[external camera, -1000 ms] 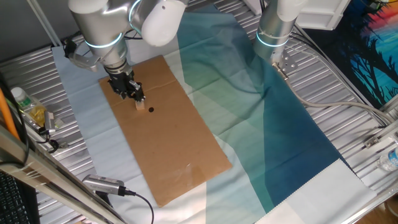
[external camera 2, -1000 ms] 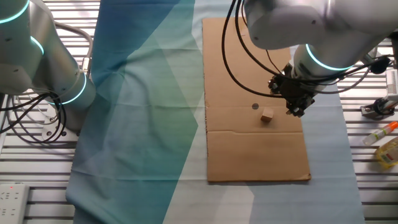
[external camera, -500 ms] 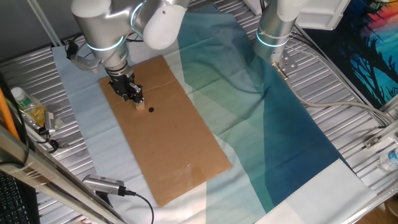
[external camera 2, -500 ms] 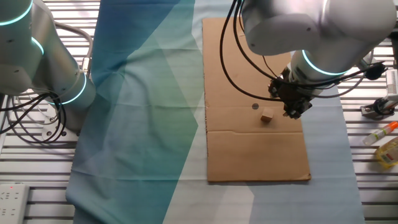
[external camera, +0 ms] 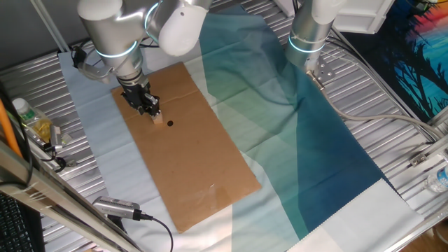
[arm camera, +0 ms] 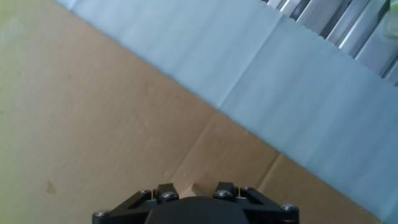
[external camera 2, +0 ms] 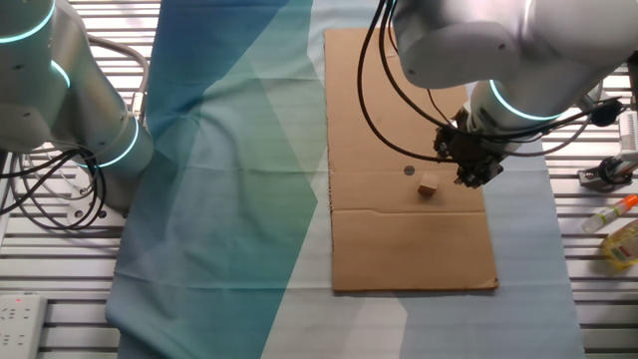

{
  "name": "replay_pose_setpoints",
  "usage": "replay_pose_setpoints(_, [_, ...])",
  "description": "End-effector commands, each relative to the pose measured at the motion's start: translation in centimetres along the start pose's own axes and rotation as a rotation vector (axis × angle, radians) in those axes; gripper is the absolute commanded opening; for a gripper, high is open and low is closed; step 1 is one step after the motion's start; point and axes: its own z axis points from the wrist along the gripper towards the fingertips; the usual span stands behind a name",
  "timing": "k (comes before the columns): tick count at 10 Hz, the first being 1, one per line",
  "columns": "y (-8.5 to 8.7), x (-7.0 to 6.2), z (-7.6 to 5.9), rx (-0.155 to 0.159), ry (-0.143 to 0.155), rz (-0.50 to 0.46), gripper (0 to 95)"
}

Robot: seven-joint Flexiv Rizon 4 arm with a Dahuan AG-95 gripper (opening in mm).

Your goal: Hold a small block with the gripper and sweep it from left to right on the table

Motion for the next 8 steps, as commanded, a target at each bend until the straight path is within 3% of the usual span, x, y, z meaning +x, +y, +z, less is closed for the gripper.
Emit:
replay_pose_setpoints(1, [0.00,0.02,-0.03,0.003,0.001,0.000,38.0])
replay_pose_setpoints(8, [0.03,0.14,-0.02,0.014,-0.007,-0.013,38.0])
